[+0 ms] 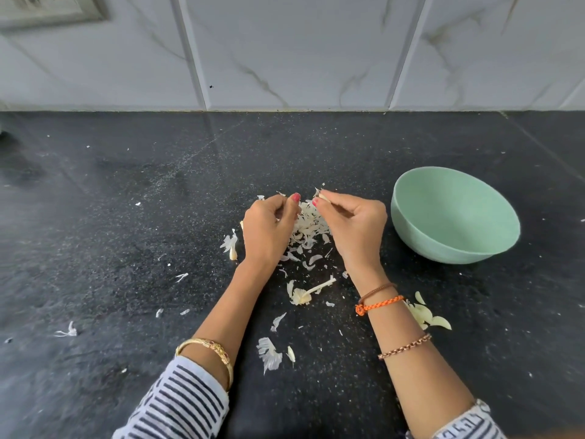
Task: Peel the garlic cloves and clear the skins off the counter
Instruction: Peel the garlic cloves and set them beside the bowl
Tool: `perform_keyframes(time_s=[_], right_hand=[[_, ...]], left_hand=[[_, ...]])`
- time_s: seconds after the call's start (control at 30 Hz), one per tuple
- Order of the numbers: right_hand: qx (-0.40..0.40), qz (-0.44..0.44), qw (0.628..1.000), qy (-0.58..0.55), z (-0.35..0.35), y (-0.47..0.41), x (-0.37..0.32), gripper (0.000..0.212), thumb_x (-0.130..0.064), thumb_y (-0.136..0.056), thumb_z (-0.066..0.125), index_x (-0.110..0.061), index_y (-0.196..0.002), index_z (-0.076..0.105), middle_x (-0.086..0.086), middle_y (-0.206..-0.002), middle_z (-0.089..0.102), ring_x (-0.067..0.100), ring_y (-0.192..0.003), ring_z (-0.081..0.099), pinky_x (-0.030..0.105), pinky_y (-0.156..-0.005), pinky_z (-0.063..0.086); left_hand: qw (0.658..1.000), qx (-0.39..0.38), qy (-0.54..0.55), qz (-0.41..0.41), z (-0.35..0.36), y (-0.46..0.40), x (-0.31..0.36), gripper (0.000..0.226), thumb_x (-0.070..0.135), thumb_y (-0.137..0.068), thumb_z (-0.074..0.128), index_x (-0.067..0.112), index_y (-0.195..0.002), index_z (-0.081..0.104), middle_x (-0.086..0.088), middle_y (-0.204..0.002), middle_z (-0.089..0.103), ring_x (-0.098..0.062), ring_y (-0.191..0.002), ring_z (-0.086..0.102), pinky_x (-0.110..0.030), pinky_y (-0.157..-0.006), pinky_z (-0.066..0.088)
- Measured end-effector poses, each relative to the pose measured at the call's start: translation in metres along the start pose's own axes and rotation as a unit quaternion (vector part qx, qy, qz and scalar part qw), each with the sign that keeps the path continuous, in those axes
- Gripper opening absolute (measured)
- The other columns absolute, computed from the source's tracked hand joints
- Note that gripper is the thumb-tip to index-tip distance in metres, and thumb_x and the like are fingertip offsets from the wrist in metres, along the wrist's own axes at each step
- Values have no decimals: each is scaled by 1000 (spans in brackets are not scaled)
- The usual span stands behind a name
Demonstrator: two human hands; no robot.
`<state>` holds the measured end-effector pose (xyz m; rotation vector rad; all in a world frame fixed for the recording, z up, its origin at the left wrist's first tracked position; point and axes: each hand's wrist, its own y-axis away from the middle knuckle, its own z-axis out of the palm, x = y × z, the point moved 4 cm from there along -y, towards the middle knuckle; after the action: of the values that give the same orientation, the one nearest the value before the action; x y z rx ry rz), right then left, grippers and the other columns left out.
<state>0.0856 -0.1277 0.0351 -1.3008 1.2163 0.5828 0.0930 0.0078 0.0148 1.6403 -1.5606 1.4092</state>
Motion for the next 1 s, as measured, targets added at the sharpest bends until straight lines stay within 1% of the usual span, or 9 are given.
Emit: perform_keyframes(time_s=[0.1,0.17,0.33,0.5,0.57,0.67,0.73,0.87,1.0], right_hand=[[-2,-9,999,33,-6,12,-1,18,-5,-72,77,-7,-90,73,-3,-74,70,8,-68,68,20,-64,55],[7,-14,999,47,-11,21,-1,18,-7,-69,80,-4,-86,74,0,-75,71,4,-65,67,18,-62,54],[30,-30,993,110,-28,41,-6,6,-11,-73,77,-9,-77,74,-3,-70,70,0,-59,61,18,-59,50],[69,-109,960,249,-54,62,-13,11,-3,-76,63,-14,-77,67,-1,-70,66,20,-63,59,28,-58,41],[88,-111,945,296,-68,71,-13,10,-4,-76,63,-14,-75,65,-1,-66,64,22,-60,57,25,-56,35],[138,-92,916,366,-90,89,-16,8,-13,-76,65,-17,-70,65,-2,-53,58,22,-47,50,15,-43,17],[161,-72,898,404,-105,98,-14,8,-14,-75,67,-17,-67,67,0,-51,58,25,-45,50,10,-47,11],[114,30,902,415,-123,105,-2,10,-22,-85,64,-17,-79,71,4,-66,66,30,-63,58,19,-45,15],[133,8,910,393,-122,106,-4,13,-29,-84,66,-19,-86,73,1,-60,64,26,-59,59,21,-46,20]], left_hand=[[999,29,0,15,-3,15,0,35,22,-95,53,-1,-70,63,-11,-58,60,-16,-54,48,-33,-56,38],[998,31,-22,43,-4,27,2,34,22,-94,53,1,-70,62,-10,-57,57,-24,-57,46,-30,-60,32],[990,58,-87,98,-9,39,17,18,17,-92,57,5,-89,70,-3,-82,69,-20,-79,48,-17,-63,24],[987,78,-58,129,-14,37,19,23,5,-84,52,8,-97,71,-1,-88,70,-12,-77,56,-17,-70,40],[987,55,-32,146,-9,42,22,27,1,-82,49,5,-97,70,0,-85,67,-5,-71,52,-13,-65,43],[983,35,-17,179,-3,47,22,27,3,-82,48,3,-96,71,-7,-87,69,-11,-76,55,-18,-64,46],[982,31,-15,185,0,46,21,26,3,-82,48,3,-95,71,-7,-87,69,-12,-76,54,-16,-64,45],[985,14,-23,169,3,48,22,25,-1,-81,49,4,-94,71,-5,-87,68,-4,-71,48,-5,-59,37],[986,3,-27,164,4,48,22,26,1,-82,49,5,-96,71,-2,-87,66,-9,-66,51,-11,-59,40]])
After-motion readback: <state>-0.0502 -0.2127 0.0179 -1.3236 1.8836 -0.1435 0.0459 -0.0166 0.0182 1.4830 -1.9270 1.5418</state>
